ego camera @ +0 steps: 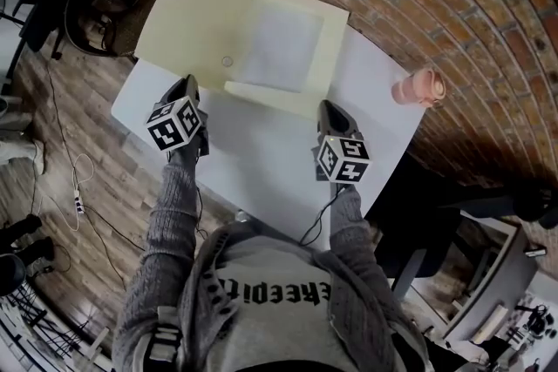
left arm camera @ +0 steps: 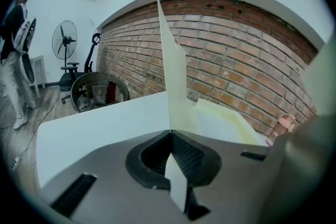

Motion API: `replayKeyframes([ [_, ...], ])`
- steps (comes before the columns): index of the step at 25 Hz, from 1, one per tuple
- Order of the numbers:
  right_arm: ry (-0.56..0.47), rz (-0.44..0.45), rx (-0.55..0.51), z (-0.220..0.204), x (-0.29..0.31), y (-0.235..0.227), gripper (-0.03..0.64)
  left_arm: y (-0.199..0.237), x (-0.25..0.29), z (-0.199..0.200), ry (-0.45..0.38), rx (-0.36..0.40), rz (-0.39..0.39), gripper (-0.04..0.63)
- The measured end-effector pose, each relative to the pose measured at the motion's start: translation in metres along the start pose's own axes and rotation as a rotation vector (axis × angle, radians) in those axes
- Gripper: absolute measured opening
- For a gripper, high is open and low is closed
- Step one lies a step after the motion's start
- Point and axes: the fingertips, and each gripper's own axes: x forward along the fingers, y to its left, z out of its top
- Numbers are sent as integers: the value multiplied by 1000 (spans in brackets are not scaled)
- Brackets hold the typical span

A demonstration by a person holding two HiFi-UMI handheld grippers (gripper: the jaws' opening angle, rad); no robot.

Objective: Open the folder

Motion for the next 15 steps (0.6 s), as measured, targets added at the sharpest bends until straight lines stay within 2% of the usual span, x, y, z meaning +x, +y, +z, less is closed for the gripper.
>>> replayKeyframes([
  [8,0,-1,-8,0,0,-1,5,17,20,-25,82,-15,41,9],
  [15,2,-1,-4,1,0,-1,5,25,23,-25,125,63,95,11],
])
